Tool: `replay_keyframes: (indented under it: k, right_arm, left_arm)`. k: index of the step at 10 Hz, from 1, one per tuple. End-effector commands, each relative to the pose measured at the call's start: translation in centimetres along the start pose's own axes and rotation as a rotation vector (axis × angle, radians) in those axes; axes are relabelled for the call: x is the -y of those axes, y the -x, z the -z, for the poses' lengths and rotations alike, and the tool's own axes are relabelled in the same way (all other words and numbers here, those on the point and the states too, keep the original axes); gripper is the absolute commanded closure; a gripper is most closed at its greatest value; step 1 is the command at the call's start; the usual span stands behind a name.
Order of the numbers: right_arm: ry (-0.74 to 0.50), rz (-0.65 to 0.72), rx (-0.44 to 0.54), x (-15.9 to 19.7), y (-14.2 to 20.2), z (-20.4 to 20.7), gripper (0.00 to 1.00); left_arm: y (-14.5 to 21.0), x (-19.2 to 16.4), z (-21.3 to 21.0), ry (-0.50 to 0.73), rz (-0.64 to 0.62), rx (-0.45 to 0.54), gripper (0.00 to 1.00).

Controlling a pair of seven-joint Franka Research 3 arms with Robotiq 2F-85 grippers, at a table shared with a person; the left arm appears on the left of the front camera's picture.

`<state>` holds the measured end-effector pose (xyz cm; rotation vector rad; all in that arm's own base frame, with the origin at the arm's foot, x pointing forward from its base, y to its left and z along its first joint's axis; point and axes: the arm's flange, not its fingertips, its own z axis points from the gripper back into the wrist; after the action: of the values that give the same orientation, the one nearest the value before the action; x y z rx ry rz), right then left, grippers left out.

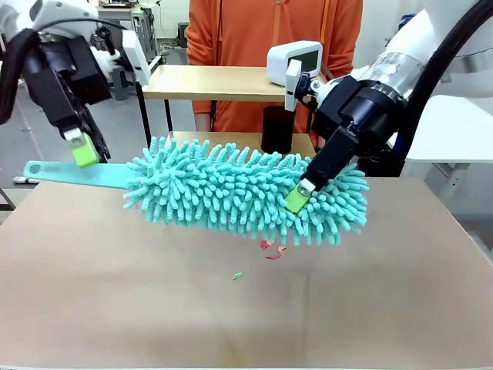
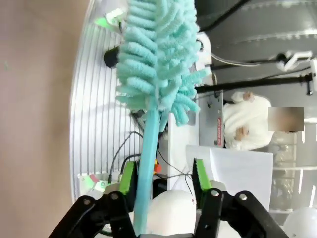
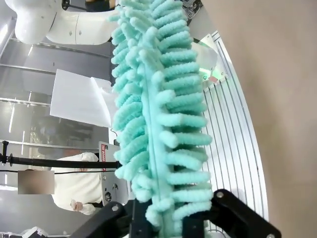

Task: Clean the shelf.
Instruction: Hand the Duster back to the human.

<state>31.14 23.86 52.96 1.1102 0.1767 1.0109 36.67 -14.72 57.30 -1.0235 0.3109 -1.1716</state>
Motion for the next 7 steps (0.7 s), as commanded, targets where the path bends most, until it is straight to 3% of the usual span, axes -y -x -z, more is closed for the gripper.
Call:
replay_keyframes:
  k: [1,2,3,4,5,6,7]
  right_arm:
    - [-0.01,-0.013,0.006,0.1,0.9,-1.2,1.0]
    - [-0.014,-0.005,0.017,0.2,1.4,-1.7,1.0]
    - [-0.02,0.004,0.036,0.3,2.1,-2.4,1.0]
    - [-0.024,0.01,0.056,0.3,2.8,-3.2,1.0]
    - [-0.023,0.005,0.093,-0.2,3.9,-4.5,1.0]
    - [-0.015,-0.017,0.165,-1.1,5.5,-6.3,1.0]
    - [-0.005,-0.061,0.273,-2.5,7.7,-8.5,1.0]
  left_arm:
    - [3.3,0.3,-2.9,-0.061,-0.04,0.227,0.0]
    - [6.0,0.0,-5.5,-0.113,-0.083,0.405,0.0]
    - [9.7,-0.6,-8.7,-0.177,-0.158,0.731,0.0]
    - [13.3,-1.3,-11.4,-0.163,-0.235,1.022,0.0]
    - [16.8,-1.9,-13.4,-0.143,-0.308,1.26,0.0]
    - [19.2,-2.7,-14.4,-0.122,-0.334,1.395,0.0]
    - [20.1,-3.7,-14.5,-0.141,-0.358,1.454,0.0]
